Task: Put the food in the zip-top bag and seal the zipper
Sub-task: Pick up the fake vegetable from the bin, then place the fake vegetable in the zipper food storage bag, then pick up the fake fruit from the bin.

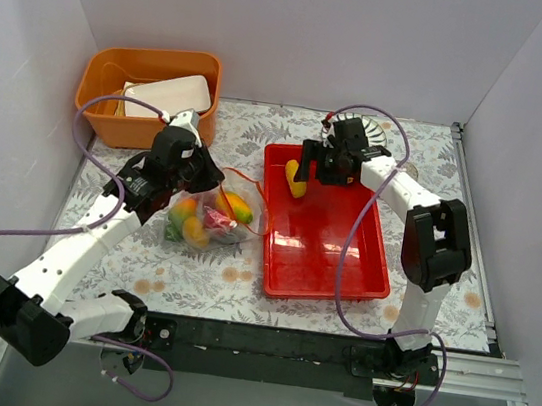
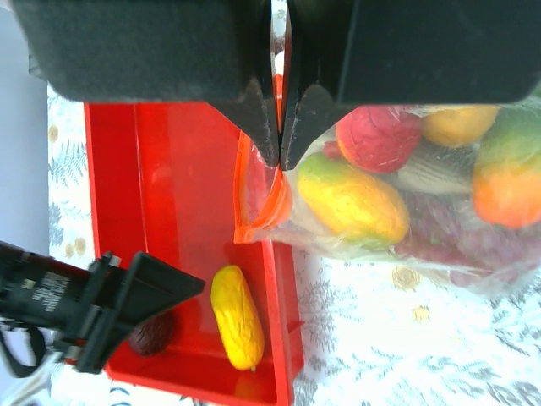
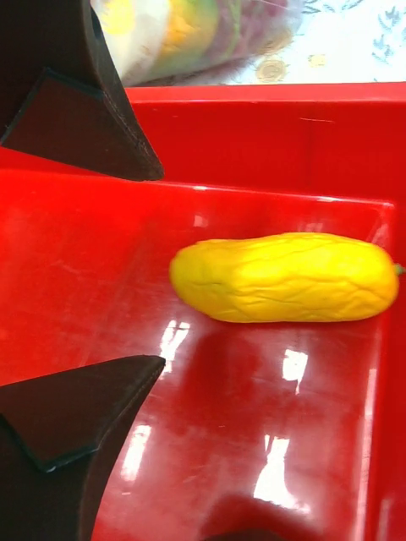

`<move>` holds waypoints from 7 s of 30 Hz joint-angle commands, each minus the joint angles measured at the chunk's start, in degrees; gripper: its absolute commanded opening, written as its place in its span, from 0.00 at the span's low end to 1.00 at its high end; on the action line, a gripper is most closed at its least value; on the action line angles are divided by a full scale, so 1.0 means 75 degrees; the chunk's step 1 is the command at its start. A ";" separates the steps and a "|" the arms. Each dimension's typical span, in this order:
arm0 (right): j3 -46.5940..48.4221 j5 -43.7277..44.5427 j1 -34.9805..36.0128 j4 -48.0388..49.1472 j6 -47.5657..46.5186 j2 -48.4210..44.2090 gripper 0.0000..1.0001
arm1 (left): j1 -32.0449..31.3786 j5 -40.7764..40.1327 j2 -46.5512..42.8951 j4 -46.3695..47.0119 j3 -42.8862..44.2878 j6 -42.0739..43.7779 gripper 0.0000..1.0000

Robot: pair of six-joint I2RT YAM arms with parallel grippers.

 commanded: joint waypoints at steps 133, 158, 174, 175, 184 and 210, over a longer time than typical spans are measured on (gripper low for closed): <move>-0.1637 -0.1682 0.1764 0.3039 0.0159 -0.2158 0.81 | -0.0006 0.0242 0.0044 0.0259 0.0049 -0.0242 0.00; -0.0386 0.3958 0.0017 0.0847 -0.1002 -0.0638 0.88 | -0.0006 0.0650 0.0208 0.0189 0.0107 -0.0008 0.00; 0.1090 0.4450 -0.0194 0.1398 -0.1541 0.1203 0.88 | -0.0006 0.0898 -0.0015 0.0329 -0.0186 -0.0090 0.00; 0.1197 0.4543 -0.0194 0.1316 -0.1564 0.1343 0.88 | -0.0006 0.0875 -0.0003 0.0283 -0.0162 -0.0078 0.00; 0.1316 0.4498 -0.0206 0.0894 -0.1565 0.1602 0.82 | -0.0006 0.0828 -0.0038 0.0282 -0.0209 -0.0090 0.00; 0.0319 0.2859 -0.0194 0.0976 -0.1272 0.0700 0.41 | -0.0006 0.0535 -0.0073 -0.0081 -0.0185 -0.0336 0.00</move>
